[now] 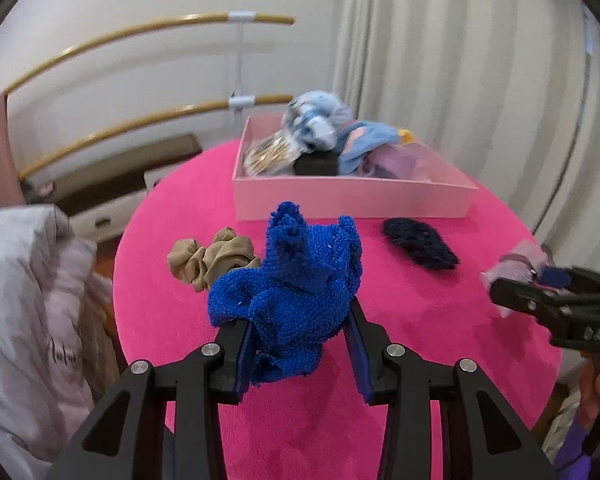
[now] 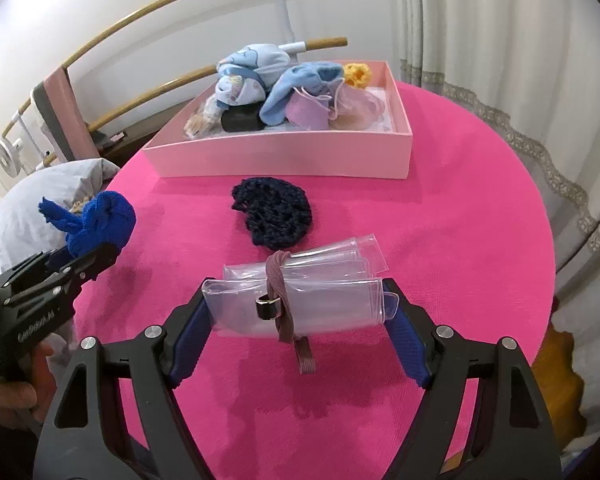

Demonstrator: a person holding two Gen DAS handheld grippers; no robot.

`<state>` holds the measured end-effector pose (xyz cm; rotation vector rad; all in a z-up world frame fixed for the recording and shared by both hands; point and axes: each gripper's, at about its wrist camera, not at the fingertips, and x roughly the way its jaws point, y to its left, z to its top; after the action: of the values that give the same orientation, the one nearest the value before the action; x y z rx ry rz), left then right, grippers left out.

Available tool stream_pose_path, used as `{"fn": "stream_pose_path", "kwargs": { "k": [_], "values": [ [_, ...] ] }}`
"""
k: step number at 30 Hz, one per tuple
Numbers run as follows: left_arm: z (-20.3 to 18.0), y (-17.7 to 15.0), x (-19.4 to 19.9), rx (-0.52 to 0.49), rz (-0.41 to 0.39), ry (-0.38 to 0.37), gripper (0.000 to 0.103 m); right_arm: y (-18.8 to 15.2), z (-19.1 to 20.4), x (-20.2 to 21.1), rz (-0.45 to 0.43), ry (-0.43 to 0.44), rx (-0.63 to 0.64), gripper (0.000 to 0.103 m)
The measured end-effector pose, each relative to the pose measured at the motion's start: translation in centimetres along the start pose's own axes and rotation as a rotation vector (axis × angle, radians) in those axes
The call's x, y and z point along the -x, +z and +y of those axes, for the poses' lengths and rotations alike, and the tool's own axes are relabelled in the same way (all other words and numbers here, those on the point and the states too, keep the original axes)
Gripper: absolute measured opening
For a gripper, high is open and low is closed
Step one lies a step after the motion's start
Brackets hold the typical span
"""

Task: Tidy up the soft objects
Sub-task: 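Carry the blue knitted toy and clear bag into the pink box and release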

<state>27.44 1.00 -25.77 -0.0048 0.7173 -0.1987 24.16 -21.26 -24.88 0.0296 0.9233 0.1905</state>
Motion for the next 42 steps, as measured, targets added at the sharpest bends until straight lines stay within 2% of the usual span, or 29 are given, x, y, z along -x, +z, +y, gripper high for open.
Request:
{"fn": "stream_pose_path", "kwargs": {
  "k": [4,7,8,9,10,17,19,20,27,34,42],
  "values": [
    [-1.0,-1.1,0.5,-0.029,0.011,0.0,0.038,-0.1,0.2,0.0,0.005,0.002,0.001,0.077],
    [-1.8,-1.8,-0.6,-0.071,0.061,0.021,0.057,-0.1,0.4,-0.4,0.014,0.004,0.003,0.077],
    [-2.0,-1.9,-1.2,-0.079,0.073,0.044,0.073,0.0,0.4,-0.5,0.016,0.005,0.004,0.077],
    [-2.1,-2.1,-1.4,-0.081,0.082,0.065,0.084,-0.1,0.5,-0.6,0.018,0.005,0.004,0.077],
    [-2.1,-2.3,-1.4,-0.07,0.081,0.07,0.084,-0.1,0.5,-0.6,0.02,0.007,0.004,0.077],
    [-2.4,-1.9,-1.4,0.024,0.089,0.02,0.082,-0.2,0.2,-0.9,0.023,0.005,-0.004,0.077],
    [-1.9,-1.0,-2.8,0.077,0.124,0.005,0.043,-0.3,0.1,-0.9,0.024,0.003,-0.006,0.077],
    [-1.8,-0.8,-3.1,0.103,0.152,0.002,0.039,-0.3,0.1,-0.8,0.023,0.002,-0.007,0.077],
    [-0.4,0.1,-0.2,0.104,0.125,-0.051,0.037,-0.2,-0.2,0.1,0.004,0.001,-0.011,0.077],
    [-0.1,1.4,2.8,0.096,0.067,-0.031,0.037,1.0,-0.3,1.3,-0.036,0.011,-0.019,0.077],
    [-0.1,5.9,3.3,0.061,0.013,0.014,0.037,5.3,0.9,2.7,-0.114,0.035,0.017,0.077]
  ]
}}
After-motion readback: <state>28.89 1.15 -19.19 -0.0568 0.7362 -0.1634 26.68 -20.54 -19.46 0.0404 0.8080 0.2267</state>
